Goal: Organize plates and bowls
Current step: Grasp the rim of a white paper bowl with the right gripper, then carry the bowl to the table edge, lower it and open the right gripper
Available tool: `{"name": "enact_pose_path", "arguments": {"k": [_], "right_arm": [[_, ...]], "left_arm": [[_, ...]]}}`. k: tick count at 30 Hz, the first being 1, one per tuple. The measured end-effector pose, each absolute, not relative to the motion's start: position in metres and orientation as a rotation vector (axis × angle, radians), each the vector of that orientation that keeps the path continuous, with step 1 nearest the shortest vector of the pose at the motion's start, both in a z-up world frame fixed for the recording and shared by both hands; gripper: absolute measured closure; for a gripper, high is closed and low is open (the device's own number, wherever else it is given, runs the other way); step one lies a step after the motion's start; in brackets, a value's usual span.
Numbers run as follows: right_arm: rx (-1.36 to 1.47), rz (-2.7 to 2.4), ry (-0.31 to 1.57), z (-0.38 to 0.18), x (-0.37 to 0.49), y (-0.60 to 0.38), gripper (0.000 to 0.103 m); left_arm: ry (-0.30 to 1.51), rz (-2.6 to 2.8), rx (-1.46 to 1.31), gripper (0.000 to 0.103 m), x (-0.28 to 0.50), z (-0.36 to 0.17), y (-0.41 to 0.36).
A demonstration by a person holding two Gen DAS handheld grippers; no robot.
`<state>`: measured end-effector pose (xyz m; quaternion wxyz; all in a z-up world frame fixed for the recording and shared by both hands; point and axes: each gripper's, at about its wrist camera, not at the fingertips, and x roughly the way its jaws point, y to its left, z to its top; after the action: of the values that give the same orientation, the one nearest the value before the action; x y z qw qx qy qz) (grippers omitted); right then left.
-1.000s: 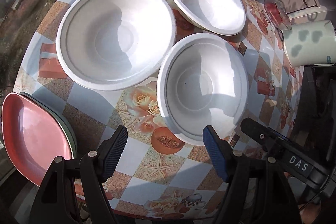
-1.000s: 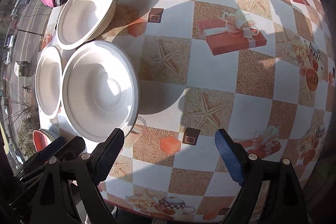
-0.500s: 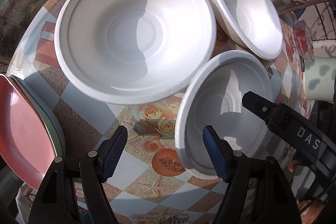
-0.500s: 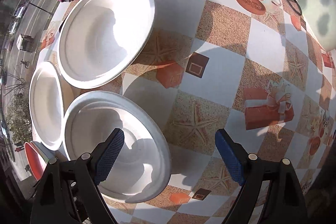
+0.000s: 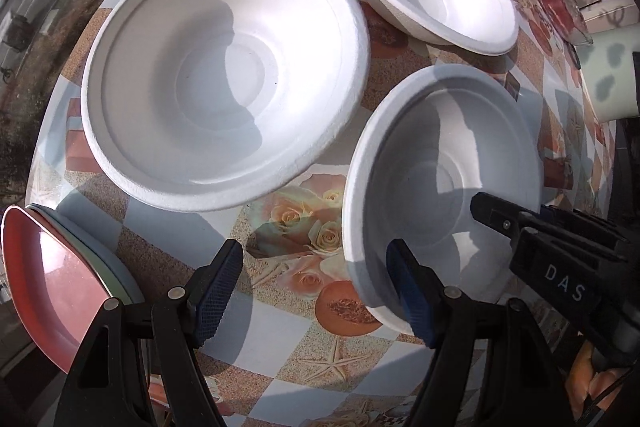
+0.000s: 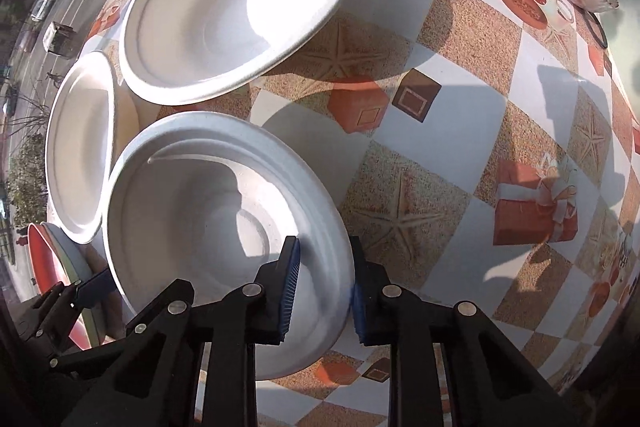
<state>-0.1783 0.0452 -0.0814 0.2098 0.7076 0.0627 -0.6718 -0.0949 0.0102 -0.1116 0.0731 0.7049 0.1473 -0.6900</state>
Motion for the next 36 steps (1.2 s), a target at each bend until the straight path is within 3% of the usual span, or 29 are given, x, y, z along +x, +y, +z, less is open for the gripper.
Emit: {"name": "enact_pose_path", "arguments": {"k": [7, 16, 17, 18, 19, 20, 21, 25, 36], "right_arm": [[1.988, -1.830, 0.140, -0.086, -0.147, 0.075, 0.078], [2.016, -1.856, -0.013, -0.091, -0.163, 0.108, 0.078], [2.013, -1.860, -0.020, -0.091, -0.164, 0.108, 0.078], [2.009, -1.860, -0.018, -0.090, -0.165, 0.108, 0.078], [2.006, -1.860, -0.005, -0.090, -0.165, 0.108, 0.078], [2.003, -1.858, 0.009, -0.090, -0.163, 0.107, 0.078], [2.002, -1.850, 0.019, -0.091, -0.159, 0.107, 0.078], [2.020, -1.842, 0.064, -0.090, -0.136, 0.096, 0.079], [2.171, -1.834, -0.103, -0.106, -0.017, 0.146, 0.079]], "left_arm": [[0.123, -2.233, 2.156, 0.026, -0.098, -0.096, 0.045], [0.141, -2.230, 2.236, 0.026, -0.124, -0.110, 0.061], [0.162, -2.218, 2.247, 0.031, -0.125, -0.114, 0.060], [0.179, -2.201, 2.268, 0.045, -0.128, -0.117, 0.060], [0.141, -2.230, 2.241, 0.048, -0.131, -0.116, 0.062], [0.116, -2.246, 2.254, 0.067, -0.132, -0.116, 0.067], [0.092, -2.261, 2.270, 0.073, -0.132, -0.116, 0.072], [0.046, -2.272, 2.311, 0.075, -0.122, -0.119, 0.084], [-0.379, -2.326, 2.540, 0.075, -0.029, -0.129, 0.147]]}}
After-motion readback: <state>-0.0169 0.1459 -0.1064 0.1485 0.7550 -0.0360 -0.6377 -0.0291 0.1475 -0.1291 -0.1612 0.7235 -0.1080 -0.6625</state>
